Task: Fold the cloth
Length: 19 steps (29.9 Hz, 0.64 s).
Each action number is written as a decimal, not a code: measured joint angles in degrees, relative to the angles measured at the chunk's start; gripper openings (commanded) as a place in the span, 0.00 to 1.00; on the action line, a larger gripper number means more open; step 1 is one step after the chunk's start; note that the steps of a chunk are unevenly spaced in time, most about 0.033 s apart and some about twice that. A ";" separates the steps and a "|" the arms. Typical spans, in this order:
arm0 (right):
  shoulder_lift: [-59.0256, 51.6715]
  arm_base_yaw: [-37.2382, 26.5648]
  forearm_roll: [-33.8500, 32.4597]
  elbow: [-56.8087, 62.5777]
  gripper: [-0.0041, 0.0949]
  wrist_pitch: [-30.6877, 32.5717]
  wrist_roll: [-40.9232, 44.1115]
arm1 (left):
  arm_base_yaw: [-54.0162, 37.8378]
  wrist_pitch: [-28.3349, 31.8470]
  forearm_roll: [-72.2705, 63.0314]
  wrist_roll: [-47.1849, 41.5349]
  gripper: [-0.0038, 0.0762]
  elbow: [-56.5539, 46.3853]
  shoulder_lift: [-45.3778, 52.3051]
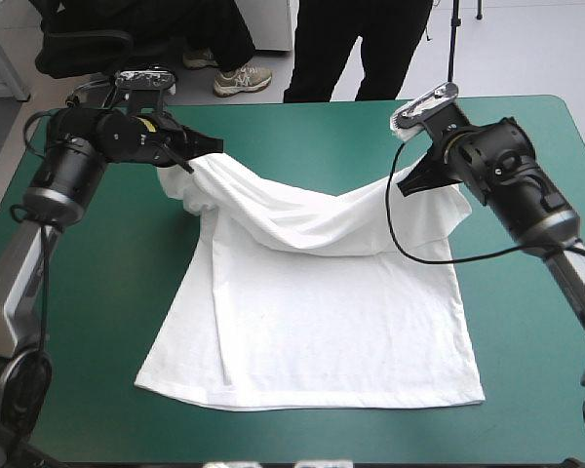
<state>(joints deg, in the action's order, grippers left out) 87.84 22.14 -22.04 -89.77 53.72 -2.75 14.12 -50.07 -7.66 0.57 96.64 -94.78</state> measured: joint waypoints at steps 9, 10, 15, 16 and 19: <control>11.29 -4.74 1.73 0.00 0.37 -1.42 5.14 | 0.00 2.75 -0.05 0.00 0.36 -0.26 -10.59; 12.16 -5.50 3.20 -0.18 0.43 -1.62 5.08 | 0.00 3.09 -0.05 0.00 0.44 -0.26 -11.29; 13.63 -8.32 7.42 -2.27 0.61 -2.50 4.59 | 0.00 4.45 -0.11 1.04 0.75 -0.26 -12.34; 13.63 -8.90 7.99 -2.77 0.61 -2.53 4.46 | 0.00 3.83 -0.11 1.18 0.75 0.05 -12.34; 13.43 -10.67 10.14 -4.31 0.61 -2.05 3.72 | 0.00 -1.15 -0.05 1.37 0.75 1.96 -12.11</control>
<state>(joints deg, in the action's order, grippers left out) 101.27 11.47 -11.90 -94.08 51.66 0.97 14.12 -51.23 -7.71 1.94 98.61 -106.89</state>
